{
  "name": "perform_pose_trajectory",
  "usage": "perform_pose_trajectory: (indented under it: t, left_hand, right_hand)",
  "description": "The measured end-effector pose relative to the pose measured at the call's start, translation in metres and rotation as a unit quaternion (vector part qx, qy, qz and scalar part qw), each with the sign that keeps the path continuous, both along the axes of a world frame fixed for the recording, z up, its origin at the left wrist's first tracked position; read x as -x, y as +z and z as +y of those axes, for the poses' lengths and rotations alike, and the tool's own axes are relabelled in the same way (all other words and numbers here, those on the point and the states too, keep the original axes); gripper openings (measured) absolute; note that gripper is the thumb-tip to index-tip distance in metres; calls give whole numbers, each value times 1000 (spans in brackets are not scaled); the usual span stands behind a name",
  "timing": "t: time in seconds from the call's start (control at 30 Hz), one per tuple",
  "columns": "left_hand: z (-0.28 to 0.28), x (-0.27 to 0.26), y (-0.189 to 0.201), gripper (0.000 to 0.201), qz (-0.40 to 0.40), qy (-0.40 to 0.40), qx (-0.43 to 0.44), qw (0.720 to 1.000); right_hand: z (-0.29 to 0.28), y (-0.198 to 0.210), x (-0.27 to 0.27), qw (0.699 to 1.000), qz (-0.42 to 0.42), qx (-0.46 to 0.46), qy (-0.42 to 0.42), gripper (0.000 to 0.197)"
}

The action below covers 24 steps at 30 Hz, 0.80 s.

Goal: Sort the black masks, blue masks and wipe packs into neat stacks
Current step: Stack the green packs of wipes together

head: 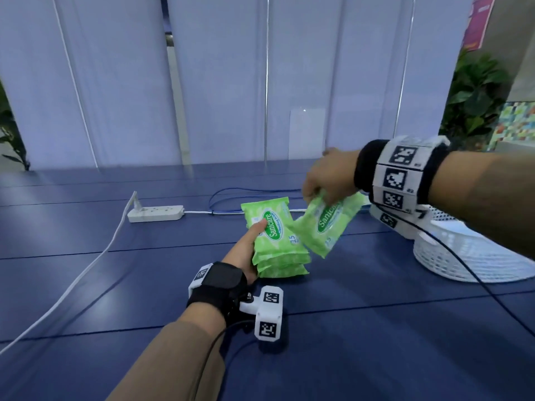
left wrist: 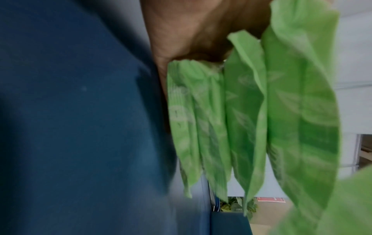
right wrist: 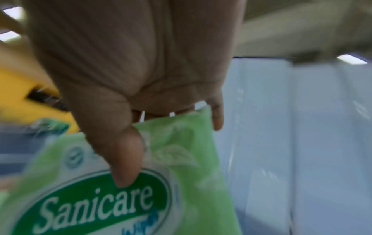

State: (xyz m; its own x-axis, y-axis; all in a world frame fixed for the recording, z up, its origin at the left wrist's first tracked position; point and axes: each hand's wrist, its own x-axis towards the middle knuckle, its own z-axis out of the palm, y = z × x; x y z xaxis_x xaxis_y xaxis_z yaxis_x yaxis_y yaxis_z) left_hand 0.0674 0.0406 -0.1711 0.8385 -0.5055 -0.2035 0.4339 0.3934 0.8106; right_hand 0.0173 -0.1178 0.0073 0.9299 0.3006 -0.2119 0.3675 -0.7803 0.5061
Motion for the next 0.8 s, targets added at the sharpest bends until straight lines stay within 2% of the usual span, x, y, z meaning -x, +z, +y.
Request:
perform_pose_trajectory:
  t: [0.07,0.17,0.23,0.33,0.4,0.47,0.53,0.57,0.6,0.63,0.67,0.7,0.8]
  left_hand:
    - [1,-2,-3,64,3,-16,19,1000]
    - [-1,-6,-5,62,3,-19,40,999]
    - [-1,-6,-4,67,6,-21,52,998]
    - [2,-5,-5,80,14,-3,63,998]
    - [4,-8,-9,90,15,14,76,997]
    - [2,-7,-9,82,4,27,86,996]
    - [-1,-8,-12,68,-6,23,100,995]
    - [-2,-9,-12,65,-10,18,103,995]
    - [-2,-9,-12,64,-17,11,103,994]
    - [-1,-10,-12,65,-26,1,98,995]
    - [1,-10,-11,69,-37,-15,86,996]
    - [1,-10,-10,74,-51,-35,72,996]
    - [-3,-5,-5,87,-85,-106,43,990]
  right_hand:
    - [34,-3,-9,994,-33,99,39,29]
    - [73,-19,-27,988,-33,127,79,27]
    - [82,-32,-40,993,-24,75,90,29]
    - [71,-47,-58,987,-24,-137,81,47]
    - [60,-54,-65,955,-75,-285,18,73]
    - [51,-65,-65,916,-90,-373,-119,102]
    - [42,-79,-64,868,-33,-437,-234,114]
    - [36,-87,-62,836,10,-480,-266,118]
    - [29,-92,-59,798,48,-528,-289,116]
    - [23,-98,-56,761,77,-573,-294,97]
    - [21,-102,-49,741,98,-602,-280,71]
    - [15,-107,-46,724,104,-635,-249,54]
    - [-3,-118,-34,673,89,-716,-161,44]
